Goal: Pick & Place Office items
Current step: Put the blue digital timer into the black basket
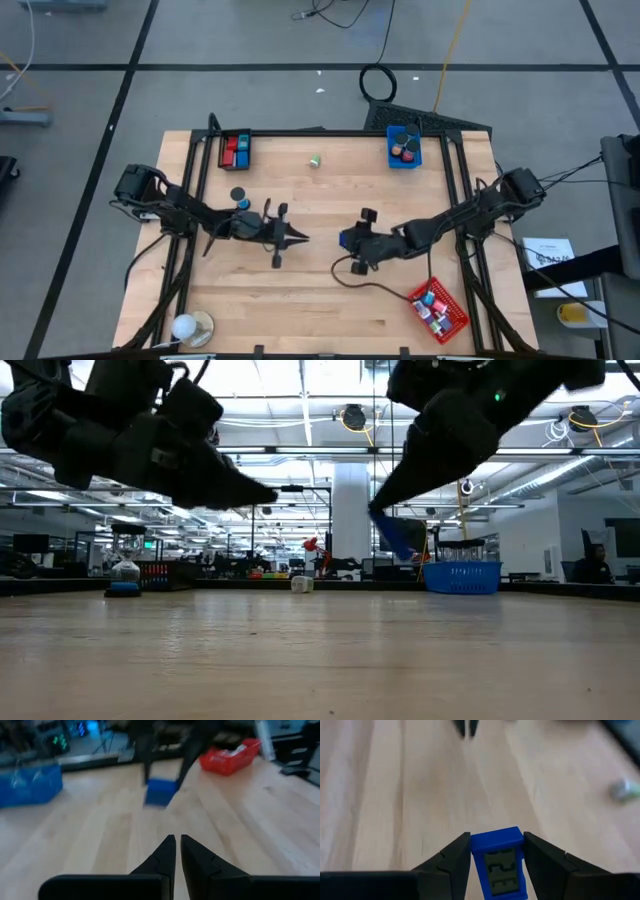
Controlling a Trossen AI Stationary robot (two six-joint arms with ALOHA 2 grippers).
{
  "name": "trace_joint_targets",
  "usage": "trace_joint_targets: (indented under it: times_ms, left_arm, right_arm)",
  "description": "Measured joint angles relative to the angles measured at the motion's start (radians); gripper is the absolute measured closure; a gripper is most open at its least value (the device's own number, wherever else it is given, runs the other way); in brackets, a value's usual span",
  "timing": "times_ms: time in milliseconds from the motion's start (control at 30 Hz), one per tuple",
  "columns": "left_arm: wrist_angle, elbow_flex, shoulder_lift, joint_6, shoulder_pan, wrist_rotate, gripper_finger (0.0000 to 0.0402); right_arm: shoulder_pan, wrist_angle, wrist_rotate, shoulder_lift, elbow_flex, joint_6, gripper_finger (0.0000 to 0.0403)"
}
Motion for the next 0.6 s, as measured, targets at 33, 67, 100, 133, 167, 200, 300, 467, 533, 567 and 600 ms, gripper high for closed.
trace_joint_targets:
  times_ms: [33,67,100,133,167,200,300,467,533,567,600]
  left_arm:
    - [0.023,-0.006,0.000,0.019,0.000,0.017,0.0378]
    - [0.041,-0.014,0.000,0.032,0.000,0.039,0.0387]
    - [0.051,-0.024,0.000,0.043,0.000,0.075,0.0394]
    - [0.063,-0.036,0.000,0.047,0.000,0.110,0.0396]
    - [0.079,-0.048,0.000,0.048,0.000,0.142,0.0395]
    - [0.094,-0.053,0.000,0.041,0.000,0.157,0.0389]
    - [0.121,-0.053,0.000,-0.001,-0.008,0.151,0.0360]
    - [0.140,-0.030,0.000,-0.051,-0.040,0.079,0.0276]
    - [0.137,-0.010,0.000,-0.056,-0.053,0.066,0.0233]
    - [0.135,0.001,0.000,-0.052,-0.059,0.064,0.0210]
    - [0.126,0.015,0.000,-0.050,-0.066,0.062,0.0188]
  right_arm:
    - [-0.008,0.109,0.004,-0.003,-0.041,-0.039,0.0243]
    - [-0.015,0.231,0.000,-0.002,-0.083,-0.079,0.0243]
    - [-0.020,0.352,-0.005,-0.001,-0.126,-0.115,0.0243]
    - [-0.025,0.466,-0.007,-0.001,-0.169,-0.152,0.0243]
    - [-0.029,0.579,-0.009,-0.001,-0.210,-0.186,0.0244]
    - [-0.033,0.692,-0.012,0.000,-0.247,-0.213,0.0244]
    - [-0.051,0.943,-0.043,0.001,-0.329,-0.251,0.0246]
    - [-0.058,1.127,-0.089,0.002,-0.377,-0.269,0.0242]
    - [-0.055,1.144,-0.090,0.002,-0.375,-0.283,0.0243]
    - [-0.055,1.156,-0.094,0.002,-0.374,-0.289,0.0243]
    - [-0.055,1.169,-0.109,0.002,-0.374,-0.290,0.0244]
